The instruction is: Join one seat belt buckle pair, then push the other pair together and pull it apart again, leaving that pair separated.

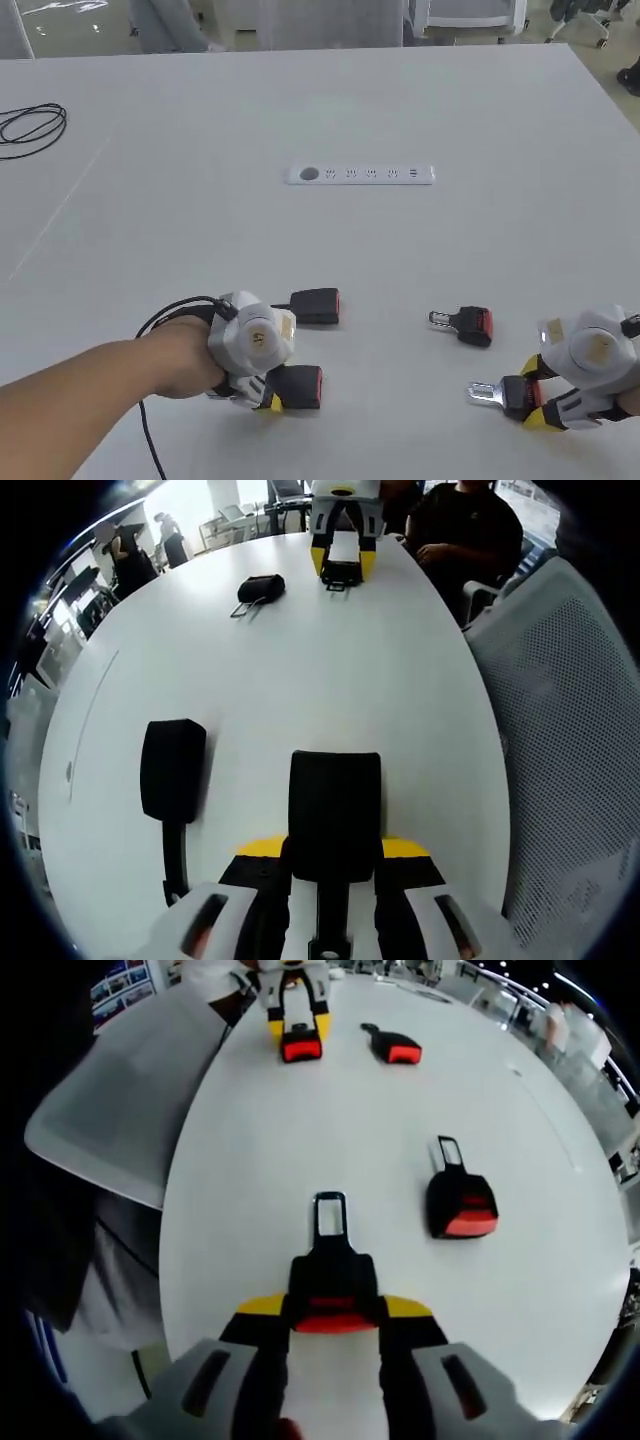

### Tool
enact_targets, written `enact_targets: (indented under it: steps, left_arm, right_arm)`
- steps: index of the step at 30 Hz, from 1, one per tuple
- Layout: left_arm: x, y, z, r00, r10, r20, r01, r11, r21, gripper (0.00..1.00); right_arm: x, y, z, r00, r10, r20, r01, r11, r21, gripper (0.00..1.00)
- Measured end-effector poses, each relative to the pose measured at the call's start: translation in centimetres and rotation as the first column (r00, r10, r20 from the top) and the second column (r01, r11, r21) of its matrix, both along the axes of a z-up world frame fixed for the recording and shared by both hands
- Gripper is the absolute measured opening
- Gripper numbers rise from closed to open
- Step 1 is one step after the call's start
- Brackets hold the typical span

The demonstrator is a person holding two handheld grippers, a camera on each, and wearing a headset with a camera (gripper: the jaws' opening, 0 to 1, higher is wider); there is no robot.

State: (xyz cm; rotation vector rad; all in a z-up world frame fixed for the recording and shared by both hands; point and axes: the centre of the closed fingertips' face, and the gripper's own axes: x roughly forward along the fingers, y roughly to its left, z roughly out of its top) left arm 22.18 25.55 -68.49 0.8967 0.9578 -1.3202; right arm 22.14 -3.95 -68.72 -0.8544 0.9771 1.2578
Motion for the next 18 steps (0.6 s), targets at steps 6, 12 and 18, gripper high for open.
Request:
enact_targets:
  steps: [6,12,18]
  left_arm:
    - [0.00,0.02,-0.01,0.999,-0.035,-0.007,0.035,0.999,0.023,0.33]
    - [0.03,0.06,-0.02,0.999,-0.035,-0.008,0.035,0.999,0.032,0.33]
    - [0.01,0.07,0.00,1.000,-0.029,-0.006,0.029,0.999,0.029,0.33]
  right_arm:
    - [-0.03,0.02,-0.01,1.000,-0.001,-0.003,0.001,1.000,-0.008,0.34]
    - [-0.02,0.00,0.01,1.000,-0.001,-0.003,0.001,1.000,-0.009,0.34]
    - [0.02,-0.02,-0.01,1.000,-0.004,-0.003,0.004,1.000,-0.011,0.34]
